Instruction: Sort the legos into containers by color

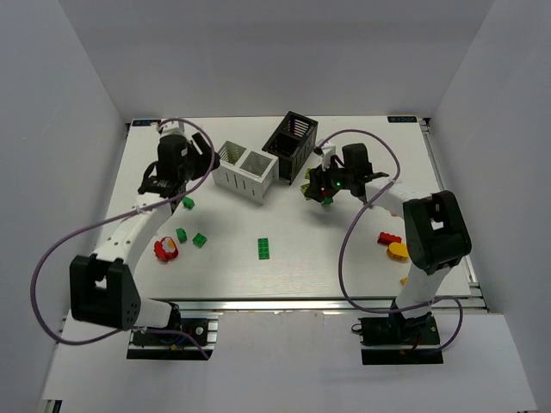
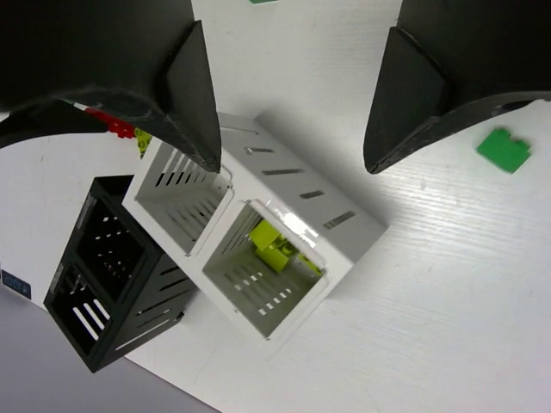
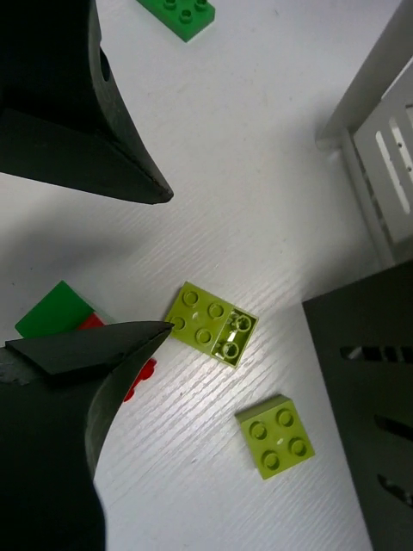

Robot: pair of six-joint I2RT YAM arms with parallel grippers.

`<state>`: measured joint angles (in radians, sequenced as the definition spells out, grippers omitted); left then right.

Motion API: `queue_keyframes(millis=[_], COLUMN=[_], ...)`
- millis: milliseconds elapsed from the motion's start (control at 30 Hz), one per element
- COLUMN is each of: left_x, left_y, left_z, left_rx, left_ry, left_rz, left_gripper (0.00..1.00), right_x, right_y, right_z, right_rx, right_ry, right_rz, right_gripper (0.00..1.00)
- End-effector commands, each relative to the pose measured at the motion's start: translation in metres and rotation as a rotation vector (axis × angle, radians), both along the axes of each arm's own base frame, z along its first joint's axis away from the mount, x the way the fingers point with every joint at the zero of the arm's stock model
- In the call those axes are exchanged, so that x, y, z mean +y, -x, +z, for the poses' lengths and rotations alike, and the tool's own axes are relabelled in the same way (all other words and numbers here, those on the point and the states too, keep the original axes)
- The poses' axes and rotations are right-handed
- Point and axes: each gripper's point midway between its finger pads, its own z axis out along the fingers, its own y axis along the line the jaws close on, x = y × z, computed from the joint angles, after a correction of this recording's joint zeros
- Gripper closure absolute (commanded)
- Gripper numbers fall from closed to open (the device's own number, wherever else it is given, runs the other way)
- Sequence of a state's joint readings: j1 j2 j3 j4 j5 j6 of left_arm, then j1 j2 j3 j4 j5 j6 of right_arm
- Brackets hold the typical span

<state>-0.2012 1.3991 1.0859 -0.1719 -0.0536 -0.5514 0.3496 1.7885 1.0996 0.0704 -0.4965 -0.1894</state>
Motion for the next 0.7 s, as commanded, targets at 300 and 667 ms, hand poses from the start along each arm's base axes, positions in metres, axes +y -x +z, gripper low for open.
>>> queue_keyframes(millis=[300,667], left_x=[0.044,0.058], left_y=[0.076,0.093], left_z=[-0.046,-0.052], left_rx=[0.036,0.041], left_ry=[0.040,0.023], left_rz=[0.217,0.271], left_gripper=[0.16,0.14], right_x=[0.010,0.011], right_y=[-0.036,-0.037], right_z=[-0.004,-0.035], right_rx=[-0.045,0.013], right_ry=[0.156,0.281], right_rz=[-0.096,-0.144], right_gripper=[0.36,0.40])
